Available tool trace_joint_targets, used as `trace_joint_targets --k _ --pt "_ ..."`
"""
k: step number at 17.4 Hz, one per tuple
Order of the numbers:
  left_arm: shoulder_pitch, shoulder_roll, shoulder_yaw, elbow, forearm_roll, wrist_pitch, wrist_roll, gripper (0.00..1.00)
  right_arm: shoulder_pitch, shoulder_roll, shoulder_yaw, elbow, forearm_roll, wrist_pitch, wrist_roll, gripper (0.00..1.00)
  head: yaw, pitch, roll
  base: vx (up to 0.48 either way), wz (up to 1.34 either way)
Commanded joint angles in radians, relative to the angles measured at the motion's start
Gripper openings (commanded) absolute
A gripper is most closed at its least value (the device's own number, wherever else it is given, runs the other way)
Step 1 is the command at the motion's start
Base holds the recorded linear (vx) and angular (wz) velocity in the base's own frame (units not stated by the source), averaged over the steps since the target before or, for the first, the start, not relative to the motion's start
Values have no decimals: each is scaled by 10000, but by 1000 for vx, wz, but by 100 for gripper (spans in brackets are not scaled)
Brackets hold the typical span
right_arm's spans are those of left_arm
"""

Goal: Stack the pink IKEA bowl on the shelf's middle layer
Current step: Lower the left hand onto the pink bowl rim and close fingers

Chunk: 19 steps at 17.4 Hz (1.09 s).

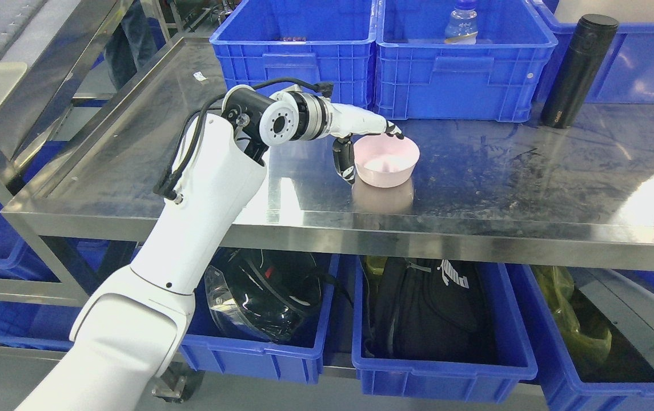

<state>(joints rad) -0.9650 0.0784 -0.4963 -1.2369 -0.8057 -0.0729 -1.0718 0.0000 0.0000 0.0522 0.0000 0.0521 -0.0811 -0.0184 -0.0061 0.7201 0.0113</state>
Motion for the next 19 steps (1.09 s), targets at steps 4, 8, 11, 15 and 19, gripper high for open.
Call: trace_joint_targets --k 4,8,11,15,19 --pt "-290 -609 -283 1982 -27 -696 42 87 46 -175 0 -175 0 -2 0 100 0 0 0 0 0" --pt "-321 -609 -268 2275 -378 -759 57 85 46 -175 0 -175 0 -2 0 100 0 0 0 0 0" --pt "-443 -609 -268 2489 -441 -774 103 84 45 -175 0 -175 0 -2 0 100 0 0 0 0 0" --pt "-505 -609 -100 3132 -441 -1309 348 83 46 -175 0 -175 0 -2 0 100 0 0 0 0 0" --pt "-824 -609 191 3288 -380 -1939 685 82 30 -175 0 -175 0 -2 0 100 0 0 0 0 0"
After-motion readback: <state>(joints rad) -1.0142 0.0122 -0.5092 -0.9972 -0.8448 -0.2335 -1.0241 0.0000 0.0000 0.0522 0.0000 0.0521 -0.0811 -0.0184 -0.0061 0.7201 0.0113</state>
